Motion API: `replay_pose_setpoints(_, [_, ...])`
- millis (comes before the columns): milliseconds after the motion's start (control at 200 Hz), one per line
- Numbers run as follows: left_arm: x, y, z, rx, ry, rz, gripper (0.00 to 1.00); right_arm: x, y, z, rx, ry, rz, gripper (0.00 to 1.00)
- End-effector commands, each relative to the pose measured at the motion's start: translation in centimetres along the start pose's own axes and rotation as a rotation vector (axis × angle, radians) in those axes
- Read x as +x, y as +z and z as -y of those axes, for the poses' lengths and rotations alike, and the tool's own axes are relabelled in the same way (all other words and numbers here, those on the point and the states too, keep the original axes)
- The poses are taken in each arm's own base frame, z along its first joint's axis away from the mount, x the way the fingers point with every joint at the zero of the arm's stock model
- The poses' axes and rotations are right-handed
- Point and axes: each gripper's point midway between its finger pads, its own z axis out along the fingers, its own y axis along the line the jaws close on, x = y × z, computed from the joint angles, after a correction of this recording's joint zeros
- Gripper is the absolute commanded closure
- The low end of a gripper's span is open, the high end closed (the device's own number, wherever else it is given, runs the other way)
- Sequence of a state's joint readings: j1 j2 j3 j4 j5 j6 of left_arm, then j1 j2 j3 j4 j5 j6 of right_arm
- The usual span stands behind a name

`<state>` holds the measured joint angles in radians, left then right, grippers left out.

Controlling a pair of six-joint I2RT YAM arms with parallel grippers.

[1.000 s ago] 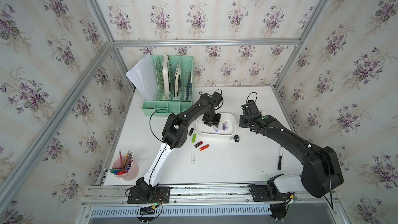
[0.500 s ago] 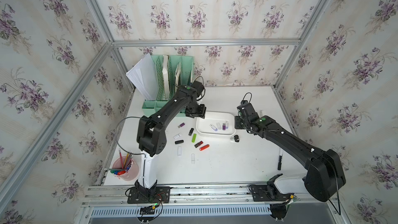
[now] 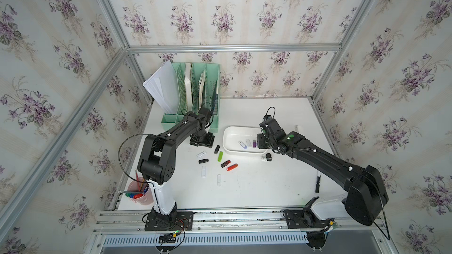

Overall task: Put the usb flash drive into the storage box
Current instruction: Pick up the USB flash from the center of the board.

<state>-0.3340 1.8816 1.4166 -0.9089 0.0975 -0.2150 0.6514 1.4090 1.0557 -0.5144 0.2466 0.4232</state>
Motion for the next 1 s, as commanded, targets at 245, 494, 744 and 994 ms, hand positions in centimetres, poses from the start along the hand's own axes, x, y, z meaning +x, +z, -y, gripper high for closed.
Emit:
replay_pose_setpoints(245, [-3.9,2.2,-1.2,-0.028,0.114,0.080,0.28,0.6,0.4,0.6,0.035,-0.003,-0.020,0.45])
replay_pose_setpoints(494, [-4.8,3.5,-1.7,-0.058,0.150,0.070,0.31,0.4,0.7,0.2,0.031,-0.008,-0.026,0.45])
replay_pose_setpoints(744, [-4.7,5.0,-1.7,-0.058,0.158,0.049,0.38,0.6,0.9,0.3,0.037,-0.016,-0.034,0.45])
replay_pose_setpoints(994, [-4.3,5.6,-1.8,-0.059,0.157,0.043,0.49,0.6,1.2,0.0,0.031,-0.023,-0.039,0.45])
